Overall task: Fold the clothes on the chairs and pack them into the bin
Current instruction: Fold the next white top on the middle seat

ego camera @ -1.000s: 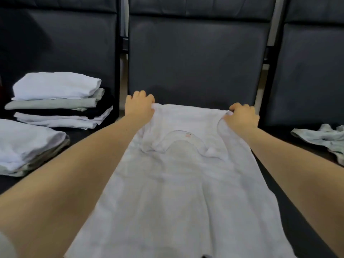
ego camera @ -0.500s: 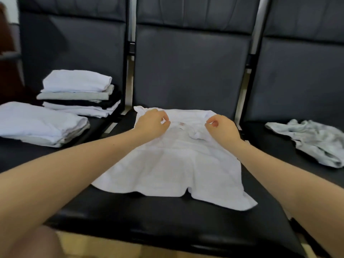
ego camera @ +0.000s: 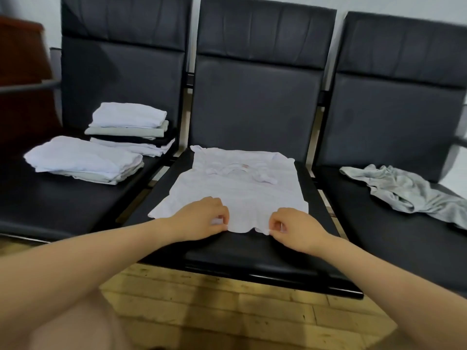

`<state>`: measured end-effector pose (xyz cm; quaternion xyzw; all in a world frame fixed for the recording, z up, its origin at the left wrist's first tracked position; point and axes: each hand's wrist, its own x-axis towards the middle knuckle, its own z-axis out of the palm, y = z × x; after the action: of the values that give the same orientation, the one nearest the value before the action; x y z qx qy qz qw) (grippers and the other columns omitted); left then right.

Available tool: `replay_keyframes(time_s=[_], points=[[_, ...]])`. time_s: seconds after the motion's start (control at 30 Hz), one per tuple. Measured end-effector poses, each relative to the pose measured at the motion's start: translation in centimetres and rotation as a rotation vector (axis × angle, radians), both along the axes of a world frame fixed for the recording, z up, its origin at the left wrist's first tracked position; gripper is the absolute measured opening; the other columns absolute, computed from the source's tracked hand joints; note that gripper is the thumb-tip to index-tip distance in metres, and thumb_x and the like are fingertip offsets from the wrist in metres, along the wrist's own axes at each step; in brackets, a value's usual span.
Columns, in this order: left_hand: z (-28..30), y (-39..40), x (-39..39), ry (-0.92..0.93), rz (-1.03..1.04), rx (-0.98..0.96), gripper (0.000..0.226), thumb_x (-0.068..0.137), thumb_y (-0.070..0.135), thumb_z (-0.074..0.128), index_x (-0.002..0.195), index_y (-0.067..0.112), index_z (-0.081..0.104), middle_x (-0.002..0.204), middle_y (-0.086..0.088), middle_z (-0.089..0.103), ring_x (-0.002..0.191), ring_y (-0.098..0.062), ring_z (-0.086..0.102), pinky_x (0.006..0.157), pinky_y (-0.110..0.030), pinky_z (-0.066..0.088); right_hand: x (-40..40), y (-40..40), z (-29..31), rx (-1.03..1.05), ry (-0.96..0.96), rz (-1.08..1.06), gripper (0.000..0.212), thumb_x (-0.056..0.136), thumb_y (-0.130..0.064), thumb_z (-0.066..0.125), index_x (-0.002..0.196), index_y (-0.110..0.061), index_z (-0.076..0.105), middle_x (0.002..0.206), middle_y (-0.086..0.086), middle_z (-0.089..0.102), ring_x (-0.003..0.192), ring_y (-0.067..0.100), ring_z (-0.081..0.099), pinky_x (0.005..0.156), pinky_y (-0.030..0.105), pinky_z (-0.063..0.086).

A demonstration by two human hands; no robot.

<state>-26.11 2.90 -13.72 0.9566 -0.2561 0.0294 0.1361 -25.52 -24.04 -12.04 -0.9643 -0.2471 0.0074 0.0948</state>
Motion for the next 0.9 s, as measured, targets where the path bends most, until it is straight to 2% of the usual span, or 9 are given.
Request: replay_keyframes(time_s=[0.13, 0.23, 0.37, 0.5, 0.6, 0.7, 0.77, 0.83, 0.9], points=[[-0.3, -0.2, 1.0, -0.074, 0.068, -0.027, 0.011, 0.094, 0.029, 0.052, 0.090, 0.019, 0.056, 0.093, 0.005, 0.053, 0.089, -0.014, 0.048, 0.079, -0.030, 0.044, 0.8, -0.5, -0.5, 0.159, -0.012, -0.105, 0.008, 0.093, -0.025, 0.054, 0.086, -0.022, 0.054, 0.084, -0.007, 0.058, 0.078, 0.015, 0.056, 0.074, 0.030, 0.048], [-0.4, -0.1, 1.8, -0.079, 0.106, -0.061, 0.008, 0.093, 0.028, 0.051, 0.087, 0.022, 0.050, 0.087, 0.007, 0.052, 0.085, -0.016, 0.048, 0.076, -0.030, 0.043, 1.5, -0.1, -0.7, 0.299, -0.050, -0.177, 0.008, 0.097, -0.018, 0.047, 0.093, -0.012, 0.049, 0.082, 0.006, 0.062, 0.071, 0.020, 0.056, 0.066, 0.034, 0.046], [-1.1, -0.3, 2.0, -0.031, 0.092, -0.060, 0.036, 0.086, 0.056, 0.056, 0.113, 0.032, 0.055, 0.101, 0.011, 0.051, 0.097, -0.009, 0.045, 0.085, -0.027, 0.040, 2.3, 0.5, -1.1, 0.446, -0.018, -0.253, 0.010, 0.100, -0.012, 0.037, 0.095, -0.012, 0.044, 0.075, 0.003, 0.055, 0.064, 0.015, 0.050, 0.052, 0.023, 0.035], [-1.6, -0.9, 2.7, -0.083, 0.105, -0.067, 0.032, 0.095, 0.042, 0.051, 0.119, 0.023, 0.060, 0.110, 0.003, 0.053, 0.104, -0.016, 0.046, 0.087, -0.030, 0.040, 3.1, 0.9, -0.9, 0.602, 0.059, -0.240, 0.017, 0.101, -0.031, 0.044, 0.100, -0.018, 0.055, 0.090, -0.003, 0.061, 0.077, 0.005, 0.053, 0.064, 0.014, 0.040], [-1.4, -0.8, 3.5, -0.066, 0.097, -0.121, 0.024, 0.099, 0.028, 0.047, 0.109, 0.010, 0.059, 0.105, -0.004, 0.057, 0.100, -0.020, 0.050, 0.086, -0.032, 0.041, 3.8, 0.1, 0.1, 0.517, 0.127, -0.121, 0.018, 0.091, -0.051, 0.055, 0.097, -0.035, 0.060, 0.098, -0.015, 0.063, 0.093, 0.001, 0.057, 0.075, 0.013, 0.040], [-1.0, -0.2, 4.2, -0.013, 0.126, -0.243, 0.018, 0.101, 0.022, 0.041, 0.099, 0.009, 0.051, 0.091, -0.007, 0.059, 0.085, -0.026, 0.056, 0.075, -0.032, 0.041, 4.4, -1.2, 0.7, 0.284, 0.122, -0.046, 0.023, 0.081, -0.058, 0.065, 0.096, -0.044, 0.055, 0.096, -0.021, 0.061, 0.091, -0.002, 0.056, 0.075, 0.013, 0.040], [-0.7, 0.2, 4.6, 0.036, 0.131, -0.256, 0.015, 0.102, 0.026, 0.039, 0.097, 0.014, 0.045, 0.082, -0.006, 0.058, 0.076, -0.026, 0.055, 0.071, -0.034, 0.042, 4.7, -1.7, 0.5, 0.199, 0.125, -0.026, 0.020, 0.082, -0.053, 0.067, 0.090, -0.037, 0.056, 0.085, -0.023, 0.060, 0.083, 0.000, 0.056, 0.070, 0.011, 0.039], [-0.2, 0.6, 5.1, 0.078, 0.095, -0.207, 0.014, 0.100, 0.034, 0.041, 0.093, 0.022, 0.043, 0.077, 0.000, 0.057, 0.074, -0.020, 0.054, 0.066, -0.029, 0.040, 5.1, -1.9, 0.3, 0.227, 0.142, -0.014, 0.022, 0.087, -0.043, 0.065, 0.073, -0.031, 0.055, 0.068, -0.023, 0.058, 0.070, 0.001, 0.053, 0.063, 0.010, 0.039], [0.5, 1.0, 5.3, 0.102, 0.070, -0.126, 0.017, 0.094, 0.048, 0.049, 0.093, 0.031, 0.045, 0.078, 0.008, 0.057, 0.075, -0.010, 0.053, 0.066, -0.022, 0.039, 5.5, -2.2, 0.6, 0.310, 0.168, -0.034, 0.024, 0.089, -0.038, 0.064, 0.069, -0.027, 0.059, 0.065, -0.020, 0.061, 0.065, -0.001, 0.054, 0.063, 0.009, 0.040]])
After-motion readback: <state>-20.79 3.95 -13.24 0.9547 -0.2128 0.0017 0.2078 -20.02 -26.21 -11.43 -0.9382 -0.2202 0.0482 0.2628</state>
